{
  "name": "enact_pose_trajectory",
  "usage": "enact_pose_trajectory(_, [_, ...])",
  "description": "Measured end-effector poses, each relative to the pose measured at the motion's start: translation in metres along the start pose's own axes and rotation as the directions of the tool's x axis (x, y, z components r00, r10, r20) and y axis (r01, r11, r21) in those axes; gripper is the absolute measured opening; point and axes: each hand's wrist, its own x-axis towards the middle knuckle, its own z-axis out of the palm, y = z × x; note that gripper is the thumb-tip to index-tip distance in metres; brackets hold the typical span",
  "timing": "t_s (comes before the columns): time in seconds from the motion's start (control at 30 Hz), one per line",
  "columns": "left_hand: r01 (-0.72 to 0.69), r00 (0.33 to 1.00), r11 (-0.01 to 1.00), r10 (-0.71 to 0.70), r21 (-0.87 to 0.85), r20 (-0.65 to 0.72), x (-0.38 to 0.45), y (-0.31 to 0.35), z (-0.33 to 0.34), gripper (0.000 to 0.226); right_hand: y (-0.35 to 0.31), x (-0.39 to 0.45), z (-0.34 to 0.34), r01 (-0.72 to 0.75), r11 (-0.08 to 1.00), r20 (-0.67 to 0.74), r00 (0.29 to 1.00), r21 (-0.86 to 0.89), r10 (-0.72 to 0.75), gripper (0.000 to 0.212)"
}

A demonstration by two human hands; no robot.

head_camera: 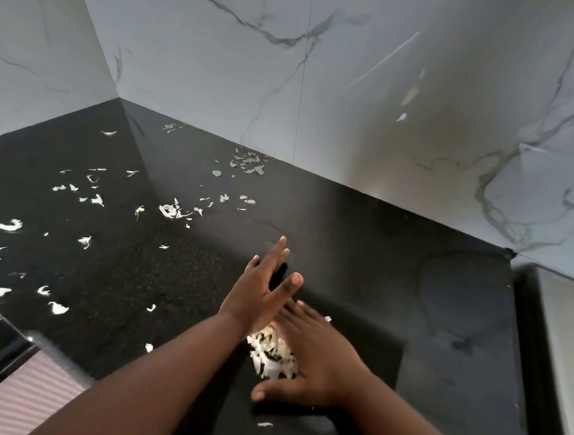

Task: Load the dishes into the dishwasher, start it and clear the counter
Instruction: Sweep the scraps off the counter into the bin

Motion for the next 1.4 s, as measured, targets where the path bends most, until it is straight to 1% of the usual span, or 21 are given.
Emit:
enact_pose_trajectory(0.07, [0.032,0.999,0.995,-0.031,-0.095,0.010,-0.004,0.008,-0.006,0.104,-0.019,-0.003,0.004,-0.040,0.996,0.005,0.999,0.079,0.040,0.110])
enact_pose_trajectory(0.13, [0.074,0.997,0.974,-0.065,-0.214,0.050,-0.011,0.020,-0.015,0.115,-0.036,-0.009,0.000,-0.140,0.941,-0.013,0.988,0.308,0.151,0.098])
enact_pose_trajectory(0.2, [0.104,0.994,0.944,-0.085,-0.312,0.074,-0.019,0.026,-0.028,0.126,-0.045,-0.023,-0.008,-0.250,0.844,-0.101,0.937,0.475,0.334,0.089])
enact_pose_trajectory(0.23, [0.088,0.995,0.947,-0.069,-0.309,0.072,-0.024,0.024,-0.038,0.127,-0.047,-0.032,-0.011,-0.287,0.830,-0.168,0.898,0.478,0.408,0.088])
enact_pose_trajectory(0.3, [-0.029,0.998,0.983,0.038,-0.183,0.046,-0.043,0.009,-0.063,0.113,-0.048,-0.057,-0.009,-0.390,0.842,-0.278,0.819,0.372,0.502,0.090])
enact_pose_trajectory(0.33, [-0.121,0.992,0.989,0.124,-0.084,0.033,-0.054,-0.004,-0.076,0.104,-0.049,-0.070,-0.006,-0.470,0.832,-0.290,0.786,0.294,0.546,0.098])
enact_pose_trajectory(0.4, [-0.270,0.962,0.948,0.272,0.168,0.009,-0.073,-0.034,-0.109,0.095,-0.059,-0.089,0.006,-0.635,0.761,-0.221,0.729,0.133,0.647,0.122])
enact_pose_trajectory(0.43, [-0.285,0.955,0.909,0.296,0.305,0.011,-0.079,-0.049,-0.124,0.099,-0.066,-0.093,0.015,-0.687,0.724,-0.186,0.706,0.053,0.683,0.132])
enact_pose_trajectory(0.47, [-0.261,0.961,0.866,0.275,0.428,0.030,-0.085,-0.063,-0.138,0.107,-0.073,-0.093,0.024,-0.716,0.698,-0.169,0.688,-0.002,0.706,0.137])
enact_pose_trajectory(0.53, [-0.176,0.984,0.761,0.146,0.624,0.100,-0.093,-0.082,-0.158,0.124,-0.091,-0.080,0.039,-0.743,0.668,-0.177,0.663,-0.035,0.728,0.139])
enact_pose_trajectory(0.6, [-0.159,0.984,0.664,0.045,0.731,0.173,-0.098,-0.091,-0.166,0.131,-0.109,-0.057,0.052,-0.751,0.660,-0.212,0.650,-0.030,0.730,0.135])
enact_pose_trajectory(0.7, [-0.245,0.961,0.611,0.050,0.753,0.273,-0.099,-0.095,-0.162,0.131,-0.131,-0.022,0.069,-0.756,0.654,-0.255,0.638,-0.027,0.727,0.124])
enact_pose_trajectory(0.83, [-0.280,0.951,0.619,0.075,0.734,0.299,-0.100,-0.097,-0.162,0.132,-0.148,0.002,0.075,-0.717,0.696,-0.264,0.667,0.025,0.697,0.121])
enact_pose_trajectory(0.87, [-0.283,0.950,0.624,0.076,0.729,0.304,-0.101,-0.097,-0.163,0.132,-0.150,0.001,0.071,-0.710,0.698,-0.281,0.653,0.093,0.703,0.120])
enact_pose_trajectory(0.93, [-0.285,0.948,0.631,0.075,0.721,0.309,-0.101,-0.095,-0.164,0.134,-0.153,-0.008,0.062,-0.703,0.668,-0.343,0.582,0.245,0.737,0.118])
enact_pose_trajectory(0.97, [-0.286,0.948,0.637,0.077,0.716,0.310,-0.102,-0.094,-0.164,0.135,-0.150,-0.016,0.058,-0.717,0.644,-0.359,0.546,0.266,0.757,0.119])
enact_pose_trajectory(1.1, [-0.272,0.950,0.665,0.070,0.696,0.305,-0.104,-0.089,-0.166,0.138,-0.129,-0.053,0.042,-0.863,0.502,-0.285,0.467,0.060,0.837,0.139])
enact_pose_trajectory(1.17, [-0.229,0.963,0.690,0.056,0.686,0.265,-0.102,-0.090,-0.167,0.140,-0.115,-0.065,0.033,-0.888,0.459,-0.259,0.436,0.036,0.862,0.144])
enact_pose_trajectory(1.23, [-0.191,0.973,0.708,0.045,0.680,0.227,-0.100,-0.090,-0.165,0.142,-0.099,-0.070,0.022,-0.889,0.457,-0.226,0.444,0.007,0.867,0.147])
enact_pose_trajectory(1.27, [-0.182,0.975,0.704,0.038,0.686,0.219,-0.099,-0.091,-0.164,0.143,-0.090,-0.071,0.017,-0.879,0.476,-0.206,0.469,-0.016,0.859,0.148])
enact_pose_trajectory(1.4, [-0.148,0.978,0.653,-0.015,0.743,0.208,-0.097,-0.090,-0.158,0.144,-0.056,-0.065,0.003,-0.769,0.633,-0.115,0.639,-0.090,0.760,0.149])
